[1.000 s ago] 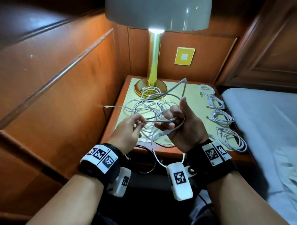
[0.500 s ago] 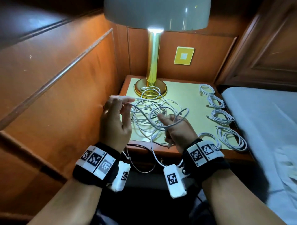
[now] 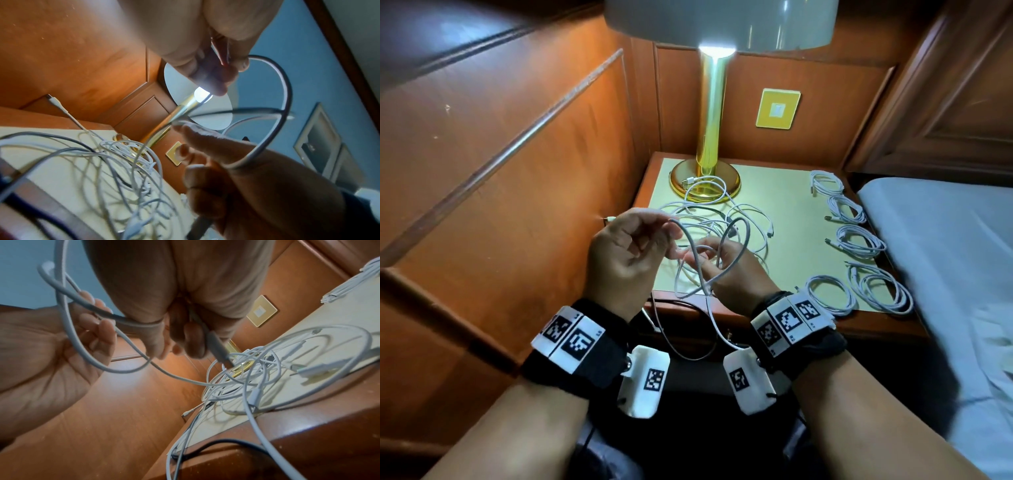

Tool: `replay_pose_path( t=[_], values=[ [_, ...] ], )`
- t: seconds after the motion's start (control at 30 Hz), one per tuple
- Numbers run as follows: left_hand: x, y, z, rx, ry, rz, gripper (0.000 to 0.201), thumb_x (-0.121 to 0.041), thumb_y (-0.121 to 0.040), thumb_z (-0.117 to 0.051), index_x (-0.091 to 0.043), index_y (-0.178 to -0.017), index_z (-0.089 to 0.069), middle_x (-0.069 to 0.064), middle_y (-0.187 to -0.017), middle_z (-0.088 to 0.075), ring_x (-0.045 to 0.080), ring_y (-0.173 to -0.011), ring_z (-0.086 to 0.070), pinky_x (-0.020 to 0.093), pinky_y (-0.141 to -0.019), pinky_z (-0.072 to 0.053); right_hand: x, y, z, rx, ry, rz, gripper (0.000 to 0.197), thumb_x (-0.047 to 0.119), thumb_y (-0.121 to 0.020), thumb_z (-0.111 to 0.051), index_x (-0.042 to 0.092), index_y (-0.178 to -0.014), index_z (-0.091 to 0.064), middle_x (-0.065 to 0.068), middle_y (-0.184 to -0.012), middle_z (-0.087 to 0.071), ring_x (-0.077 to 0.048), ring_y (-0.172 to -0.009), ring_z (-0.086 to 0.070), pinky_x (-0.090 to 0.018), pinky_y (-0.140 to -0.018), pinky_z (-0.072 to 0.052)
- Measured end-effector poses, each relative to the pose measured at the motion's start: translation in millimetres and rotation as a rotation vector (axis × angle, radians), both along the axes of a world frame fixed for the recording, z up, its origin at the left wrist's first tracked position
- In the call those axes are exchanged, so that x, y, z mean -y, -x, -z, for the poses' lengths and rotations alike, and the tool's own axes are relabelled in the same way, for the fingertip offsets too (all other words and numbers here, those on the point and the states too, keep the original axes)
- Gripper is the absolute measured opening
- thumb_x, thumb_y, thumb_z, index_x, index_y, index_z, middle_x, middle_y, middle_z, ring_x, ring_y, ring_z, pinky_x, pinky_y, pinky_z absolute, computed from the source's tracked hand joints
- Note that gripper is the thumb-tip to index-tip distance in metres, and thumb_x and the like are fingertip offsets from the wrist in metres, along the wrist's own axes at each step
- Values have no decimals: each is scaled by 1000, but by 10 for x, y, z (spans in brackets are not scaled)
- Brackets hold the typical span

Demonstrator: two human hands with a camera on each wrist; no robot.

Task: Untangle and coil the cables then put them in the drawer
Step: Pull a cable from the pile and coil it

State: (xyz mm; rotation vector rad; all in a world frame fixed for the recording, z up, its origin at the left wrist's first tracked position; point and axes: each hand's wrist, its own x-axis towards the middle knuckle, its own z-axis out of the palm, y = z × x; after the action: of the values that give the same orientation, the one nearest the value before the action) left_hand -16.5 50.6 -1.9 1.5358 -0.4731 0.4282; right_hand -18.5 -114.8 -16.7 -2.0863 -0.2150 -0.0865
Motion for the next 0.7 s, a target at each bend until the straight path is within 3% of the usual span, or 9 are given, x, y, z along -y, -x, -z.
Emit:
replay_pose_path(
  t=[0.03, 0.1, 0.17, 0.3, 0.4, 0.47, 0.57, 0.63, 0.7],
  values=[
    [6, 4, -4, -4, 12, 12, 15, 0, -94, -64, -15, -94, -69, 1, -79, -72, 18, -65, -68, 29, -65, -56, 1, -1, 2, -1, -33, -12, 11, 14, -92, -68, 16, -101, -73, 15, -79, -60, 7, -68, -55, -8, -64, -42],
    [26, 30, -25, -26, 68, 67, 4, -10, -94, -66, -14, -93, -68, 9, -80, -72, 21, -66, -68, 33, -67, -57, -1, 1, 57, -44, -69, -63, 30, 9, -86, -72, 33, -102, -66, 10, -76, -49, 1, -62, -46, -12, -60, -40],
    [56, 65, -42, -70, 127, 120, 7, -19, -90, -67, -12, -93, -68, 13, -84, -73, 22, -68, -69, 35, -70, -58, -9, 1, 107, -119, -15, -109, 33, 12, -84, -75, 39, -93, -60, 7, -72, -47, -2, -60, -44, -15, -59, -40],
    [44, 108, -86, -131, 172, 229, 10, -19, -85, -72, -14, -93, -71, 14, -92, -74, 26, -77, -70, 35, -74, -57, -31, 0, 77, -134, 6, -89, 18, 17, -92, -70, 29, -80, -65, 19, -62, -61, 1, -61, -55, -17, -66, -46],
    [-1, 71, -104, -165, 210, 252, 24, -20, -84, -78, -10, -103, -69, 16, -108, -72, 26, -90, -71, 36, -81, -57, -13, -56, 89, -58, 15, -22, 11, 22, -96, -62, 19, -86, -66, 0, -77, -65, -19, -72, -62, -33, -71, -50],
    [-40, -25, -21, -218, 178, 184, 31, -16, -86, -76, -10, -114, -64, 12, -120, -68, 23, -94, -72, 36, -81, -59, 24, -99, 90, -127, -108, 0, 16, 29, -98, -55, 19, -88, -61, -2, -73, -57, -17, -63, -55, -33, -58, -46],
    [-121, -228, 217, -157, -213, 17, 39, -11, -90, -66, -17, -128, -61, 4, -121, -67, 16, -93, -69, 26, -79, -54, 81, -130, 11, -286, -575, 24, 22, 21, -104, -44, 14, -85, -52, -4, -76, -47, -14, -58, -45, -25, -46, -36],
    [-107, -314, 356, -47, -570, 20, 47, -7, -91, -65, -21, -135, -58, -3, -134, -61, 12, -102, -63, 13, -90, -44, 93, -89, -76, -352, -859, -26, 20, 17, -105, -41, 12, -87, -50, -6, -80, -47, -12, -54, -46, -24, -43, -37],
    [-50, -362, 450, -35, -750, 33, 46, -6, -92, -66, -20, -136, -60, -2, -137, -59, 13, -116, -58, 9, -99, -36, 94, -40, -126, -379, -1036, -79, 18, 14, -103, -39, 11, -88, -48, -6, -81, -48, -10, -51, -48, -22, -42, -38]
  ],
)
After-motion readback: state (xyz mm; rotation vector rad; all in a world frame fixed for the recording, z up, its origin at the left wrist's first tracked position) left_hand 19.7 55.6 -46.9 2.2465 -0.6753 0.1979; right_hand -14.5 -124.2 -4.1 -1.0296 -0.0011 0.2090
